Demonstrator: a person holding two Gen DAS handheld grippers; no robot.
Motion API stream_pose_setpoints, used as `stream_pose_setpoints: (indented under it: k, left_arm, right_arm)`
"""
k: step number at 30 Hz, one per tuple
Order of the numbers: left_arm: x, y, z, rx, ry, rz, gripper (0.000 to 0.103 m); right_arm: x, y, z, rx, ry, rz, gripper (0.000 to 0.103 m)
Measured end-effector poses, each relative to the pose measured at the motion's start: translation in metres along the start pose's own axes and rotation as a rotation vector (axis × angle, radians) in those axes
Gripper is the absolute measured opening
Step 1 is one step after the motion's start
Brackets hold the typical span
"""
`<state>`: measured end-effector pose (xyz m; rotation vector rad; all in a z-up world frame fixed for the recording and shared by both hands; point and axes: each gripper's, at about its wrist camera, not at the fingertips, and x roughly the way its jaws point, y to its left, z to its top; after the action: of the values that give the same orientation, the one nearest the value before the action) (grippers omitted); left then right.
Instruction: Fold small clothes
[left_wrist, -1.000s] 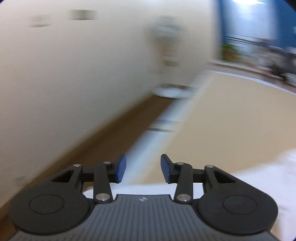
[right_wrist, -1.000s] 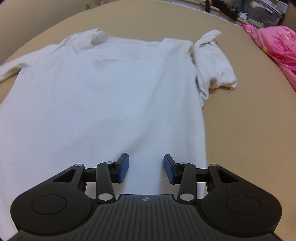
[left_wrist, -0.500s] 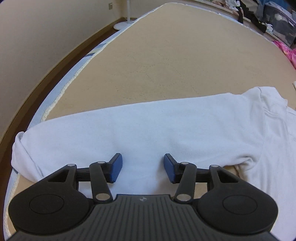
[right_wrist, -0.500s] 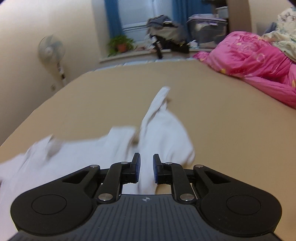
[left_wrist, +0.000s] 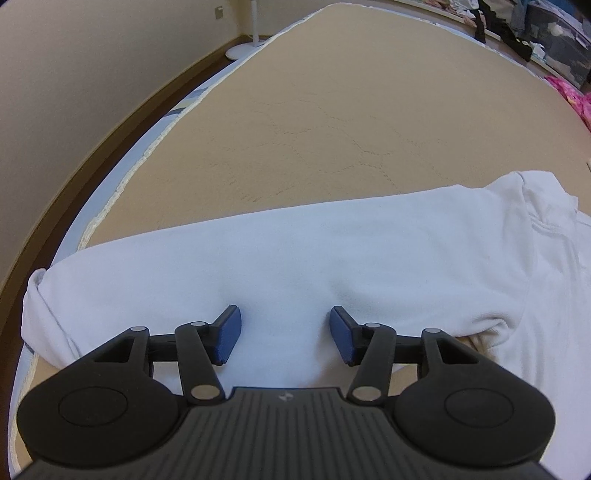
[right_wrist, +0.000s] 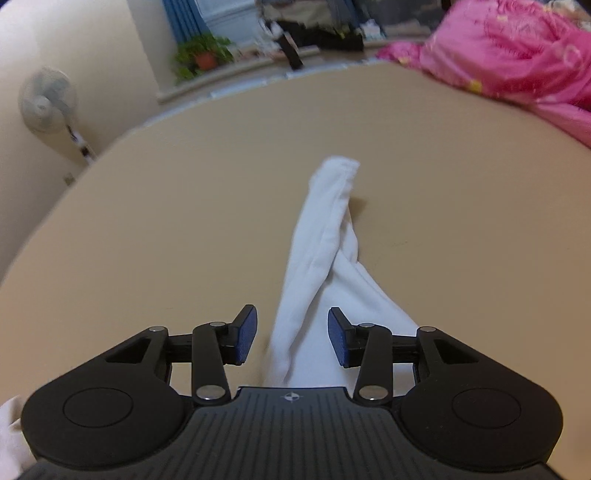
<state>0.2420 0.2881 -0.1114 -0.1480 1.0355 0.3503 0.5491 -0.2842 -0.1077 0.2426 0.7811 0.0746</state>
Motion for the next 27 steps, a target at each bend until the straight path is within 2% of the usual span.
stream_pose_setpoints:
  k: [3,5,6,7,9,12,15,16,18,21,23,25,27]
  left_arm:
    - [0.0,0.001,0.001,0.001,-0.001,-0.01,0.06]
    - [0.001,0.002,0.001,0.002,0.0,-0.017,0.06]
    - [0.001,0.002,0.001,0.002,0.0,-0.02,0.06]
    - [0.001,0.002,0.001,0.0,0.001,-0.021,0.061]
    - [0.001,0.002,0.002,0.002,0.001,-0.019,0.061]
    - [0.0,0.002,0.002,-0.003,0.003,-0.021,0.061]
    - [-0.001,0.002,0.001,-0.007,0.004,-0.021,0.061]
    - [-0.001,0.001,0.001,-0.007,0.003,-0.019,0.061]
    - [-0.002,0.0,0.0,-0.003,0.001,-0.015,0.061]
    - [-0.002,0.001,0.0,-0.004,-0.001,-0.017,0.061]
    - [-0.002,0.001,0.001,-0.003,-0.002,-0.015,0.061]
    - [-0.002,0.0,0.001,-0.002,-0.002,-0.01,0.061]
    - [-0.002,-0.001,0.001,-0.004,-0.003,-0.007,0.061]
  right_arm:
    - [0.022,0.004,0.005,-0.029,0.023,-0.041,0.043]
    - [0.029,0.006,0.014,-0.03,0.019,-0.059,0.016]
    - [0.029,0.003,0.019,-0.018,0.024,-0.039,0.004]
    - [0.024,-0.002,0.024,-0.005,0.014,-0.013,0.004]
    - [0.0,-0.016,0.033,-0.009,-0.061,-0.006,0.004]
    - [-0.07,-0.07,0.034,0.118,-0.215,0.03,0.004]
    - [-0.147,-0.147,-0.001,0.279,-0.381,-0.042,0.004]
    - [-0.164,-0.173,-0.016,0.319,-0.403,-0.091,0.004]
    - [-0.189,-0.224,-0.055,0.397,-0.407,-0.248,0.004]
    - [-0.195,-0.286,-0.106,0.517,-0.287,-0.36,0.004]
    - [-0.195,-0.313,-0.137,0.595,-0.252,-0.338,0.009]
    - [-0.188,-0.332,-0.153,0.668,-0.226,-0.239,0.01]
    - [-0.188,-0.343,-0.157,0.715,-0.273,-0.191,0.011]
